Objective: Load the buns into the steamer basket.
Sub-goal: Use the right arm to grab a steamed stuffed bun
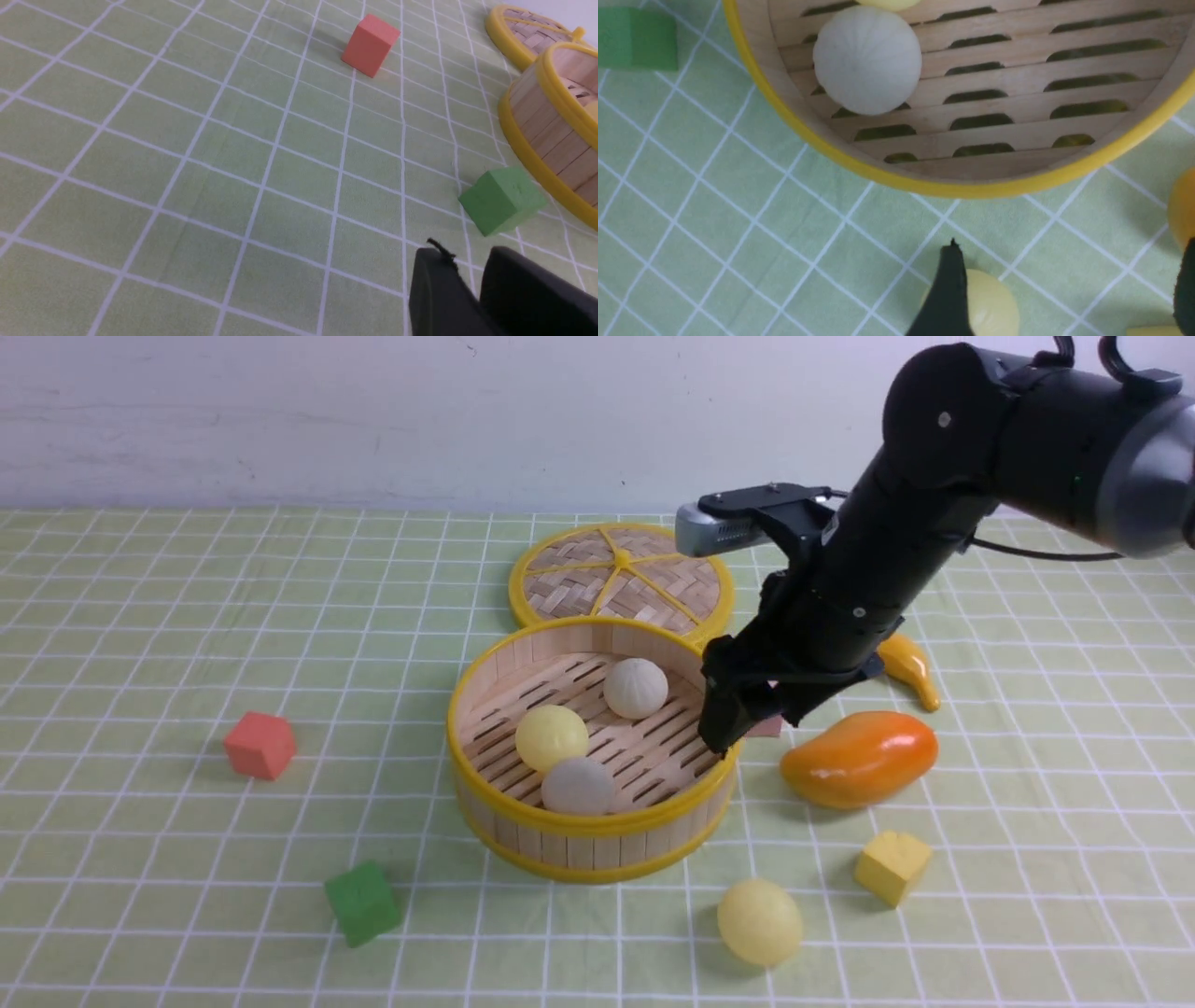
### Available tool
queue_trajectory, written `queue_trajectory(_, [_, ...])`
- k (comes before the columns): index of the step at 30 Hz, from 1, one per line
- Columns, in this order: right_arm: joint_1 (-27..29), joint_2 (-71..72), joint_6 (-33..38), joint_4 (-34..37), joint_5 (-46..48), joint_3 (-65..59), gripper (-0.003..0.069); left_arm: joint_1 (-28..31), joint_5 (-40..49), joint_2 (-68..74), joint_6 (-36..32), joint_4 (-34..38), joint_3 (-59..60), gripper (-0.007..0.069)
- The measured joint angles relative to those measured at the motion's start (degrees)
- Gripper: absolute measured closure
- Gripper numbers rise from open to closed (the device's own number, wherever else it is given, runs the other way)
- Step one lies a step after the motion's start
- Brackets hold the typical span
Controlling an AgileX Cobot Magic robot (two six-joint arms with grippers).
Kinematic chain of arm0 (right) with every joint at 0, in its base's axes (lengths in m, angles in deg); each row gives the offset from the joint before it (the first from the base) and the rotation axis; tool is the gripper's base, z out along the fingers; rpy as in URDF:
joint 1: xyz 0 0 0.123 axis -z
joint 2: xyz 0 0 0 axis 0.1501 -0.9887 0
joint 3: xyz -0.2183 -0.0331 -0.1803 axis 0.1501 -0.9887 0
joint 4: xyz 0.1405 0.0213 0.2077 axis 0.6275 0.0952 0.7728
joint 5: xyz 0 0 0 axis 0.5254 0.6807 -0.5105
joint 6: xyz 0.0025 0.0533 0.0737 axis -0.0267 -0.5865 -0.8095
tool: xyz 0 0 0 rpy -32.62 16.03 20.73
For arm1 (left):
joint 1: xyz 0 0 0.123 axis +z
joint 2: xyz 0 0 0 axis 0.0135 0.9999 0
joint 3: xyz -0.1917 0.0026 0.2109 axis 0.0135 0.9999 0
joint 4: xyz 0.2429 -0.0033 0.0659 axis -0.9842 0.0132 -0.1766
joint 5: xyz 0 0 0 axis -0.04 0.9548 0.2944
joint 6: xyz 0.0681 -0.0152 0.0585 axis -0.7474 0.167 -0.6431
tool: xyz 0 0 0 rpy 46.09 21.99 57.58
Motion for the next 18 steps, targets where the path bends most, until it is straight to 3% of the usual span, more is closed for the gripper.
queue_trajectory(9, [0.0,6.7,1.4,-5.6,0.2,-6.7,0.0067,0.0,0.0,0.0,0.0,0.0,0.0,0.0467])
queue_trajectory(18, [-1.5,7.8,2.9,-0.1,1.2,-13.4,0.0067,0.0,0.0,0.0,0.0,0.0,0.0,0.0459])
